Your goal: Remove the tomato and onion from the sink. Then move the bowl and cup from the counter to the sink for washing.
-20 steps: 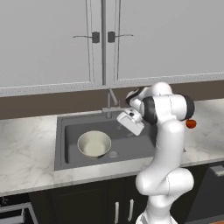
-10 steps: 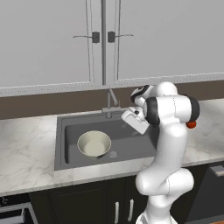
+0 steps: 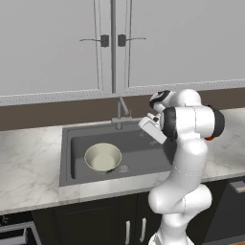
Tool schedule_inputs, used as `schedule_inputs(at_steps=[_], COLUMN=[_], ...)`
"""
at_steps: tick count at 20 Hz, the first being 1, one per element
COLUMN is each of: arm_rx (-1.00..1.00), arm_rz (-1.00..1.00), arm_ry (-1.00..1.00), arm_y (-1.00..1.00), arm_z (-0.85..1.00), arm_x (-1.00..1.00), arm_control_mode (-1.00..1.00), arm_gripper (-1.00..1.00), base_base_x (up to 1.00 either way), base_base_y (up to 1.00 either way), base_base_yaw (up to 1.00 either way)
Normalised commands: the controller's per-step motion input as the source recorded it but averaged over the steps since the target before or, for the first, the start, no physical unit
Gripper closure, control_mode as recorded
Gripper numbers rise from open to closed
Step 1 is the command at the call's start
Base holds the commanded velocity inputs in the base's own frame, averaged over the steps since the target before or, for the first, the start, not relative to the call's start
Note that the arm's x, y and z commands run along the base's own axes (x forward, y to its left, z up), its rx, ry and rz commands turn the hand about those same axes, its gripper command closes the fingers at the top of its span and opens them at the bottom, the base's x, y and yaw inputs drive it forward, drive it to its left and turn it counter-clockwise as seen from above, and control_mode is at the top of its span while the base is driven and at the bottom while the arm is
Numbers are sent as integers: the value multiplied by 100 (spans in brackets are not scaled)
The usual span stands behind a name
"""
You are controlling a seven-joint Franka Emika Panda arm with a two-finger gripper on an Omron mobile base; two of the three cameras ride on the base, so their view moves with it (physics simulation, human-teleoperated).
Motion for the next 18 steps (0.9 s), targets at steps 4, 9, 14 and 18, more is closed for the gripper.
schedule_inputs(at_steps=[4, 9, 14, 18], arm_rx=[0, 0, 0, 0], arm_rz=[0, 0, 0, -2], arm_ry=[0, 0, 0, 3], arm_y=[-18, -15, -12, -11], arm_z=[31, 33, 33, 32], arm_x=[-14, -12, -14, -16], arm_control_mode=[-100, -100, -100, -100], arm_gripper=[-100, -100, -100, -100], base_base_x=[0, 0, 0, 0], base_base_y=[0, 0, 0, 0], base_base_yaw=[0, 0, 0, 0])
